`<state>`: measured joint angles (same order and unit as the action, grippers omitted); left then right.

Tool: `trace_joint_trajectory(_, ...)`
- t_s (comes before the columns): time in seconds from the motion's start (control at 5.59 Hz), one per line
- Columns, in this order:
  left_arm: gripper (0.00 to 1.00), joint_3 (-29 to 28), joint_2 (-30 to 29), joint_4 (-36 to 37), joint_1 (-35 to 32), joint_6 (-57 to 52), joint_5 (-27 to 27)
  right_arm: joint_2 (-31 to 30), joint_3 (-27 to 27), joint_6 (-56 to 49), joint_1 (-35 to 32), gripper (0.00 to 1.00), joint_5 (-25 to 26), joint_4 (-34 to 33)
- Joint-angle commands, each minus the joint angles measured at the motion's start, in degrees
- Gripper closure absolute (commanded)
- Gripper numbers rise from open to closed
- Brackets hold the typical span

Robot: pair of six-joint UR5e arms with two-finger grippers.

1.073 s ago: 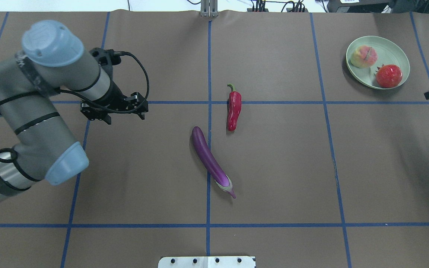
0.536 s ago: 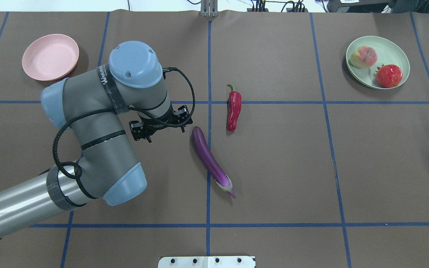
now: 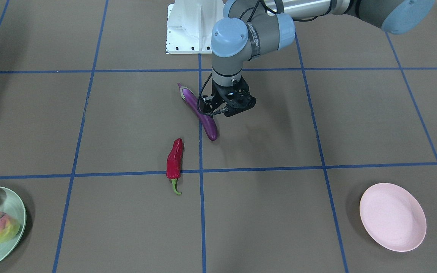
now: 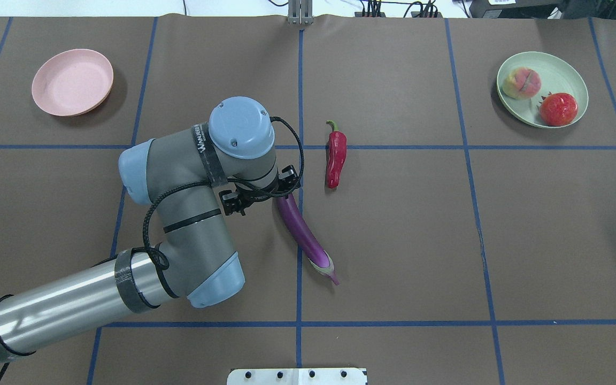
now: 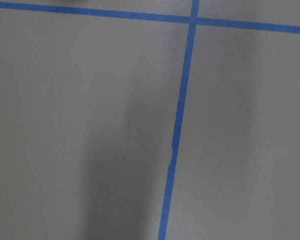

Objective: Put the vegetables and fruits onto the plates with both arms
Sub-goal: 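Close the left gripper on the eggplant's end and lift it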

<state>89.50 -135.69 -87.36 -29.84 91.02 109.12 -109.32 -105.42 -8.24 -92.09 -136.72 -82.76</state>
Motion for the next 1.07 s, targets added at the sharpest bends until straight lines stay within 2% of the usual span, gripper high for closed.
trace_joint_trajectory(0.0, 0.00, -2.9, -1.7, -1.8, 0.8, 2.0, -0.1, 1.9, -0.4, -5.5, -4.4, 0.00, 5.1, -5.0)
trace_joint_trajectory(0.18, 0.00, -3.5, -1.8, -1.9, 1.9, 2.8, -0.1, 2.2, -0.1, -4.5, -4.4, 0.00, 3.7, -6.1)
trace_joint_trajectory(0.54, 0.01, -10.9, -5.4, -7.1, 2.2, 6.3, -0.1, 2.1, -0.1, -4.6, -4.4, 0.00, 2.8, -6.1)
trace_joint_trajectory(0.72, 0.36, -11.4, -5.3, -7.1, 2.3, 5.7, -0.3, 2.1, -0.1, -4.6, -4.4, 0.00, 2.7, -6.1)
trace_joint_trajectory(0.89, 0.38, -11.5, -5.0, -7.1, 2.3, 5.7, -0.4, 2.1, -0.1, -4.5, -4.4, 0.00, 2.8, -6.1)
